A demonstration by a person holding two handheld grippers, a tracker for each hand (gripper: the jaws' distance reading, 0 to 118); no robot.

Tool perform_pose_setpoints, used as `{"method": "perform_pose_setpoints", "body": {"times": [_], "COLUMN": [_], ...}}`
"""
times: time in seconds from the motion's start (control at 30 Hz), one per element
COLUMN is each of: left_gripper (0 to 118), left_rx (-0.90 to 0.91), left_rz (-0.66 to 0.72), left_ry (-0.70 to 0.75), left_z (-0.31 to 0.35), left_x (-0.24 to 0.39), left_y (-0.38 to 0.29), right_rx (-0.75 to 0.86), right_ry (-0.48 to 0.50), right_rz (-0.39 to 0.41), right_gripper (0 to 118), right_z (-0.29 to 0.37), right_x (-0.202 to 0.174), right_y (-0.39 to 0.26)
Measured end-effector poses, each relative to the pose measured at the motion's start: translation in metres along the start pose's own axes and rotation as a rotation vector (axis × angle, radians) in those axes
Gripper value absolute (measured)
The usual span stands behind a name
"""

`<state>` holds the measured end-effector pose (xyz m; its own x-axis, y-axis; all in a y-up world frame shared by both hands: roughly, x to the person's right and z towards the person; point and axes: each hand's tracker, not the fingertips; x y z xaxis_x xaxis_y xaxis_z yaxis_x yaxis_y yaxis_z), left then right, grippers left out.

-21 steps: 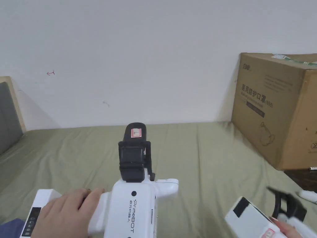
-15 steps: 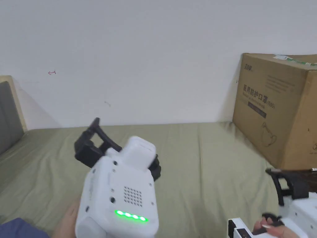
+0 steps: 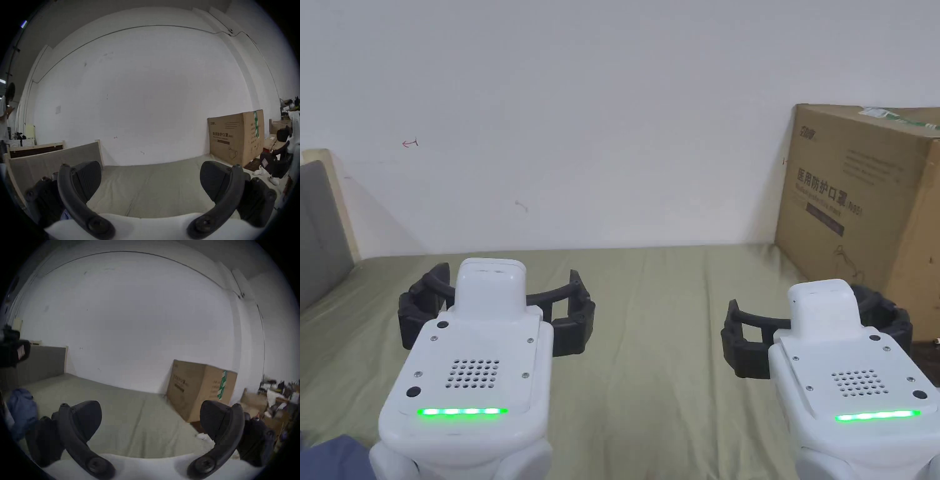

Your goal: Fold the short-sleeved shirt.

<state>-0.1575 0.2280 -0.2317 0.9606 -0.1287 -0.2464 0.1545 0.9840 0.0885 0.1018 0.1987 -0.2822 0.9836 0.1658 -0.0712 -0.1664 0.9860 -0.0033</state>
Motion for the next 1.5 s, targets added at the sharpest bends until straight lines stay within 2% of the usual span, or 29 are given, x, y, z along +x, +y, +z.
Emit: {"method": "perform_pose_setpoints", "body": {"times": [0.27,0.73,0.93,1.5], "left_gripper": [118,118,118,118], "left_rx": [-0.003,-0.050,-0.044,-0.053], "left_rz": [-0.019,0.030,0.079,0.055], "left_ry": [-0.019,-0.051,-0.054,-0.075], "left_z": [0.004,0.003,0.002,-0.002], "left_x": [0.003,0.005,0.000,0.003], "left_y": [-0.003,-0.003,-0.002,0.001], "right_rx": [-0.011,0.015,0.018,0.043], "right_ry": [-0.002,0.012,0.005,0.012], "right_rz": [-0.097,-0.145,-0.102,-0.124], "right_gripper": [118,118,118,118], "right_z": [-0.001,0.003,0.004,0.005], "right_x": [0.012,0.024,0.024,0.022], "right_y": [0.006,0.009,0.011,0.016]}}
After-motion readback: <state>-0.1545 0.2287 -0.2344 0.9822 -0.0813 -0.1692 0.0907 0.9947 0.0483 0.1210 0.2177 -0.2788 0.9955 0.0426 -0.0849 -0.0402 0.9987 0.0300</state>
